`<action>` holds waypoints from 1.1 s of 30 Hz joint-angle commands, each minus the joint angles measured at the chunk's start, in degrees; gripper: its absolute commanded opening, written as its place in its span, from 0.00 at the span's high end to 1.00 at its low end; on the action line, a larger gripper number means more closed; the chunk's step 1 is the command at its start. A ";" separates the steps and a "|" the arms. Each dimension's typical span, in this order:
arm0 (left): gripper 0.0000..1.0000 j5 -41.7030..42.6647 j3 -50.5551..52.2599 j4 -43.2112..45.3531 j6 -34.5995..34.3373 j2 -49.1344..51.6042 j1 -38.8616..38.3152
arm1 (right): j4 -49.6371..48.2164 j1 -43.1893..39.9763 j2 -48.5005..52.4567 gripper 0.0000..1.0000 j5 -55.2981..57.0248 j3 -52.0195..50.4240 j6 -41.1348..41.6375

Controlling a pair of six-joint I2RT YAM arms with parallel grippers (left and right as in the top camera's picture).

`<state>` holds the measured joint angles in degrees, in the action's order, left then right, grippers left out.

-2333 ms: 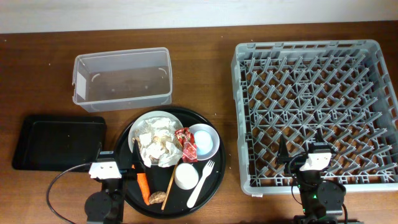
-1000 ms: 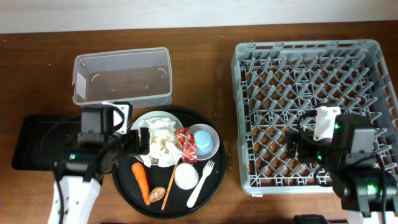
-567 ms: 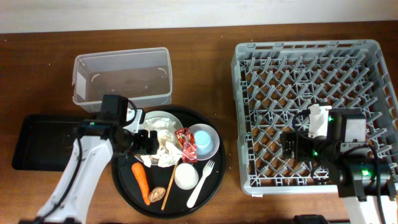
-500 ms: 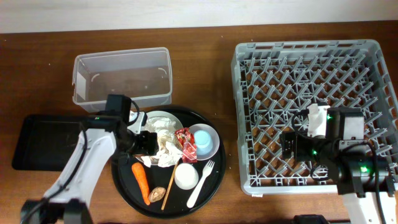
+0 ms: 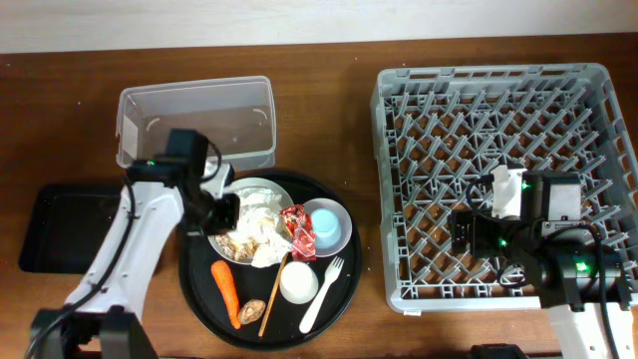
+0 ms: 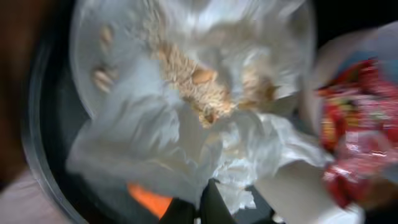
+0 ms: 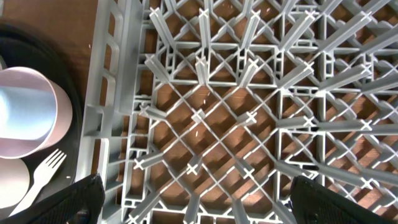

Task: Sort waste into correct bins and load items into the dishwasher rack
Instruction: 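Grasp the white tissue on the plate with the left gripper, then carry the tissue to the clear bin and release it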

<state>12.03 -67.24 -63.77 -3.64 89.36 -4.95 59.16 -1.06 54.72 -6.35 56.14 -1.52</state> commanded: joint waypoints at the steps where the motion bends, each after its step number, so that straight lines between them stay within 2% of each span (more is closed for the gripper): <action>1: 0.99 -2.47 -8.44 -0.94 0.52 -2.75 0.37 | -0.02 0.31 0.02 0.02 -0.50 1.09 0.02; 3: 0.99 -5.84 -9.57 1.44 0.50 -2.78 0.37 | -0.02 0.31 0.02 0.02 -0.50 1.09 0.02; 8: 0.99 -11.32 -9.46 19.69 0.48 -1.16 0.35 | 0.00 0.31 0.02 0.02 -0.52 1.09 0.04; 12: 0.98 -13.40 -9.42 29.86 0.48 4.42 0.37 | 0.00 0.31 0.02 0.02 -0.52 1.09 0.04; 14: 0.85 -13.35 -9.42 32.96 0.48 7.54 0.37 | 0.02 0.31 0.02 0.02 -0.52 1.09 0.04; 16: 0.60 -13.35 -9.42 34.62 0.48 10.23 0.35 | 0.02 0.31 0.02 0.02 -0.52 1.09 0.04; 17: 0.53 -13.35 -9.42 34.73 0.48 10.51 0.37 | 0.02 0.31 0.02 0.01 -0.52 1.09 0.04; 18: 0.39 -13.33 -9.46 34.91 0.48 10.51 0.35 | 0.02 0.31 0.02 0.02 -0.52 1.09 0.04; 19: 0.16 -13.33 -9.97 34.75 0.50 10.03 0.35 | 0.00 0.31 0.02 0.02 -0.52 1.09 0.02; 20: 0.08 -13.31 -10.71 34.07 0.50 9.25 0.35 | 0.02 0.31 0.02 0.02 -0.52 1.09 0.04; 22: 0.07 -11.72 -11.87 31.19 0.48 6.91 0.35 | 0.04 0.31 0.02 0.02 -0.52 1.09 0.04; 25: 0.05 -4.72 -11.96 26.08 0.48 2.71 0.35 | 0.02 0.31 0.02 0.02 -0.52 1.09 0.04; 27: 0.08 1.51 -11.93 17.81 0.46 1.88 0.22 | 0.04 0.31 0.02 0.02 -0.52 1.09 0.04; 29: 0.09 3.23 -10.84 10.69 0.42 2.60 -1.05 | 0.07 0.31 0.02 0.02 -0.52 1.09 0.04; 33: 0.11 3.21 -3.02 10.75 -1.09 4.00 -5.33 | 0.22 0.31 0.02 0.02 -0.55 1.09 0.04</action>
<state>13.04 -75.31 -53.91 -3.66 91.90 -7.97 59.27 -1.06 54.70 -6.33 56.16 -1.52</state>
